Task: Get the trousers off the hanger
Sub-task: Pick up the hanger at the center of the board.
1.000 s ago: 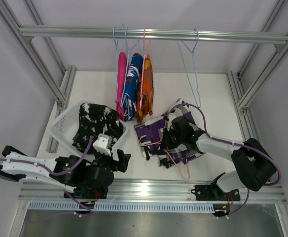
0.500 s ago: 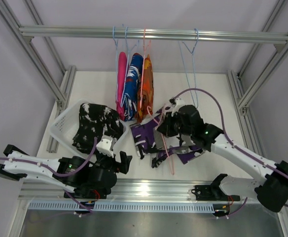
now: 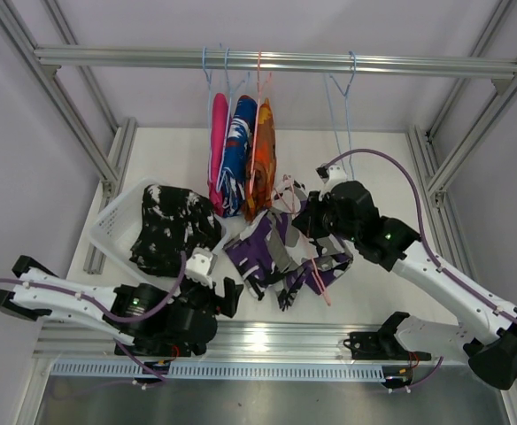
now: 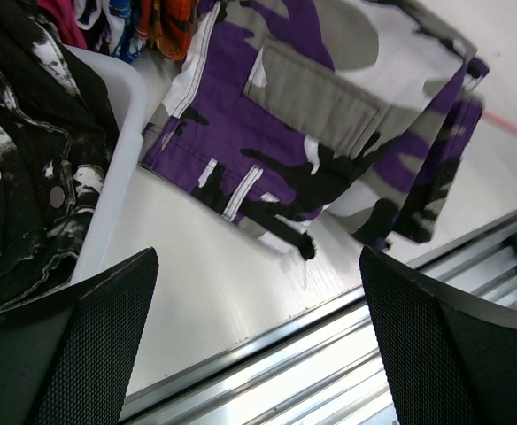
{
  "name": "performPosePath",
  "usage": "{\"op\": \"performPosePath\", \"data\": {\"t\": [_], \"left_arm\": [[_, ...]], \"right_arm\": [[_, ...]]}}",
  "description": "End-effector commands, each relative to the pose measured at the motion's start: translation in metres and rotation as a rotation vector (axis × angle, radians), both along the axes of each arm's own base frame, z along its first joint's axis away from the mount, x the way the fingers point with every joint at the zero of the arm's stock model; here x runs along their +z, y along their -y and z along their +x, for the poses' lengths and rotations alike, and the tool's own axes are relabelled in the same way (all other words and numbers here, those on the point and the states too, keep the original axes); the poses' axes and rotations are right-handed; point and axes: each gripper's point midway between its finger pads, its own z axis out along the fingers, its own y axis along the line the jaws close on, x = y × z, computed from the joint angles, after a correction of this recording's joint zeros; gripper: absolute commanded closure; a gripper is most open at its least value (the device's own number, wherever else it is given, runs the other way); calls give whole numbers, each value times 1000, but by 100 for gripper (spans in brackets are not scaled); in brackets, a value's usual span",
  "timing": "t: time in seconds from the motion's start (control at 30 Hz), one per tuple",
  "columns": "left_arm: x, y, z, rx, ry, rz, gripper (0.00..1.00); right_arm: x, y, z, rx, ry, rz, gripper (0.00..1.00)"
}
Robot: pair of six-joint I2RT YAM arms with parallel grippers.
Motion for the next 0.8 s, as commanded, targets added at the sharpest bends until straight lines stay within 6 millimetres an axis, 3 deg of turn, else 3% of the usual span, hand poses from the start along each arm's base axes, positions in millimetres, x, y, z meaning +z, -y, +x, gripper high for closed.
{"op": "performPosePath", "data": {"t": [0.0, 0.23, 0.5, 0.6, 0.63, 0.77], "left_arm": [[-2, 18, -8, -33, 34, 29, 1], [-21, 46, -8, 18, 126, 106, 1], [-1, 88, -4, 38, 199, 13, 0], [-3, 101, -2, -33, 246, 62, 1], [16, 125, -9, -73, 220, -78, 1], [17, 141, -6, -130, 252, -69, 1]], "right_arm": [[80, -7, 8, -18, 139, 141, 100], [103, -11, 7, -32, 139, 207, 100], [106, -21, 4, -25, 118, 251, 100], [102, -27, 4, -21, 109, 254, 100], [100, -29, 5, -20, 105, 252, 100], [101, -32, 4, -11, 106, 263, 100]]}}
